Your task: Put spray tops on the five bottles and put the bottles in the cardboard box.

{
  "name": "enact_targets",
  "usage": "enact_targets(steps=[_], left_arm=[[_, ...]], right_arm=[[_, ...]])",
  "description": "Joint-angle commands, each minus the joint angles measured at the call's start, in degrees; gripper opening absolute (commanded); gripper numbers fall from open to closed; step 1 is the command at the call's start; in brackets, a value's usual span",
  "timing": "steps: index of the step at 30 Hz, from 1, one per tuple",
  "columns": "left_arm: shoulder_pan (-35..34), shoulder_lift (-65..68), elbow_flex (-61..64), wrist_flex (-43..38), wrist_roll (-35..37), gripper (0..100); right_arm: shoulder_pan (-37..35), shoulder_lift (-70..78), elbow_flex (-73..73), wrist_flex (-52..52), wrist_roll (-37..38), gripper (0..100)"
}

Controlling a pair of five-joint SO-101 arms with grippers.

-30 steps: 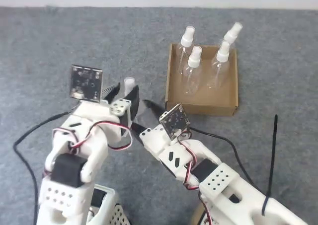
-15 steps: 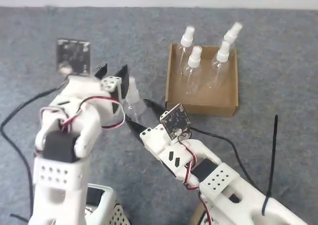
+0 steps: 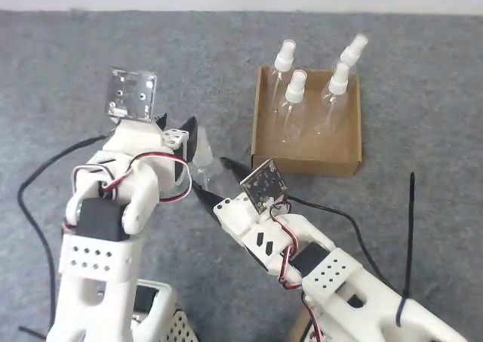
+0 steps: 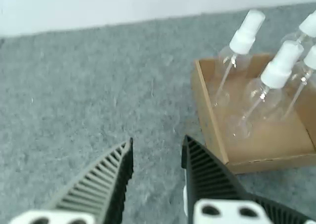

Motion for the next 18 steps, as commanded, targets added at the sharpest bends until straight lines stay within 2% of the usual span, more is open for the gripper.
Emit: enact_targets(steps=[1, 6, 12, 18], left_arm=[[-0.2, 0.8, 0.9, -1.1, -0.6, 15], [-3.3, 0.8, -1.0, -4.0, -0.1, 15], [-7.4, 0.6, -4.2, -3.7, 1.5, 16], [-6.7, -8.6, 5.6, -3.7, 1.5, 16]], right_arm=[[2.6, -2.7, -1.6, -1.7, -1.1, 0.6], [4.2, -2.7, -1.8, -2.1, -1.1, 0.6], [4.2, -2.7, -1.8, -2.1, -1.1, 0.6], [5.1, -2.8, -2.2, -1.7, -1.1, 0.6]])
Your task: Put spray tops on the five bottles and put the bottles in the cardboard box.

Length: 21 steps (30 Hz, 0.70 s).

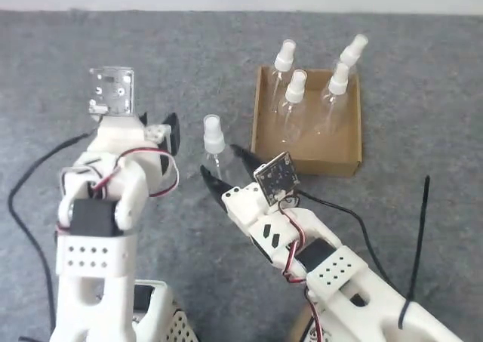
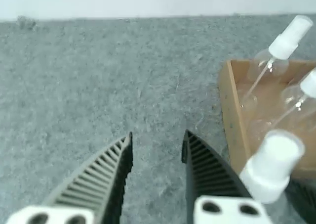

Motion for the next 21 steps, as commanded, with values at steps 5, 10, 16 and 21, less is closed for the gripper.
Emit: enact_targets(steps=[5, 10, 16, 21], left_arm=[[1.1, -18.8, 13.5, -1.2, -2.5, 16], [8.9, -25.3, 25.3, -7.5, -2.9, 18], [13.1, -28.7, 28.8, -6.5, -2.7, 24], [13.1, -32.3, 30.9, -6.8, -2.6, 24]], right_arm=[[8.0, -4.8, -7.6, 4.4, -0.6, 0.6], [10.2, -8.5, -16.0, 18.9, -0.4, 0.6], [10.2, -8.8, -20.0, 24.9, -0.4, 0.6], [10.2, -8.8, -20.1, 25.2, -0.4, 0.6]])
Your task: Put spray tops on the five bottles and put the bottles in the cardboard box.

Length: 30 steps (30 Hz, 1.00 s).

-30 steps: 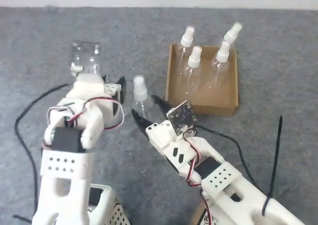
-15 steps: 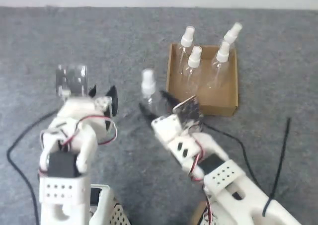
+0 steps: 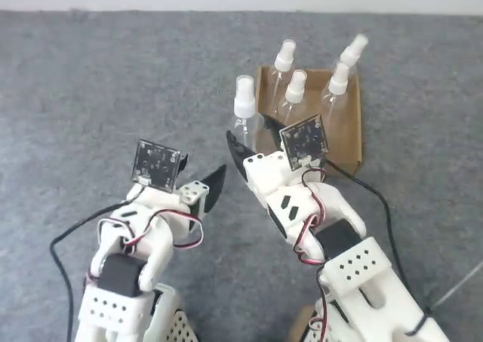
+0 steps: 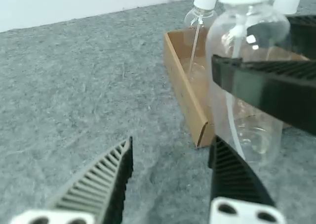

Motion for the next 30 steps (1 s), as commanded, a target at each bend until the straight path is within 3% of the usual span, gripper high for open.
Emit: enact_targets(steps=[1, 14, 30], left_arm=[[0.4, -3.5, 0.5, -0.9, -0.4, 24], [0.4, -13.0, 4.8, -0.4, -0.6, 24], [0.4, -13.7, 5.1, -0.4, -2.1, 26]], right_arm=[[0.8, -2.1, -4.1, 0.2, -0.4, 0.6], [1.3, -2.1, -2.7, 0.2, -0.4, 0.6], [1.3, -2.7, -5.5, 0.1, -0.4, 0.6]])
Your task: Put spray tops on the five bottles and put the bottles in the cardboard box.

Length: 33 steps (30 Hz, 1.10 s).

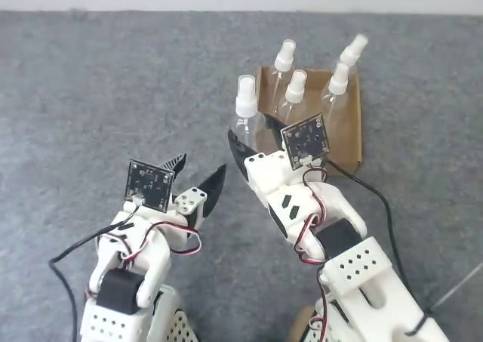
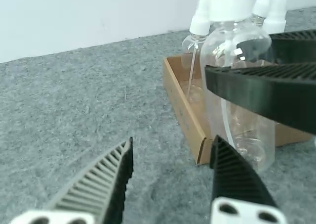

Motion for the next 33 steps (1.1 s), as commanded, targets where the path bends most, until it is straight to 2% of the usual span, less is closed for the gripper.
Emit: enact_targets(steps=[1, 14, 16, 21, 33], left_arm=[[0.2, -1.3, -0.3, -0.4, -1.4, 27], [4.4, -1.3, 0.7, -0.9, -1.2, 34], [4.4, -1.3, 0.8, -1.0, -1.2, 34], [4.2, -1.3, 0.9, -1.0, -1.5, 34], [4.2, -1.2, 1.0, -0.9, -1.7, 34]], right_arm=[[0.8, -2.5, -6.0, 0.0, -0.4, 0.6], [0.4, -2.0, -10.4, -0.1, -0.4, 0.6], [-1.5, -2.0, -10.4, 0.2, -0.4, 0.6], [-8.1, -2.8, -12.3, 7.3, -0.4, 0.6], [-8.3, -2.8, -24.7, 29.4, -0.4, 0.6]])
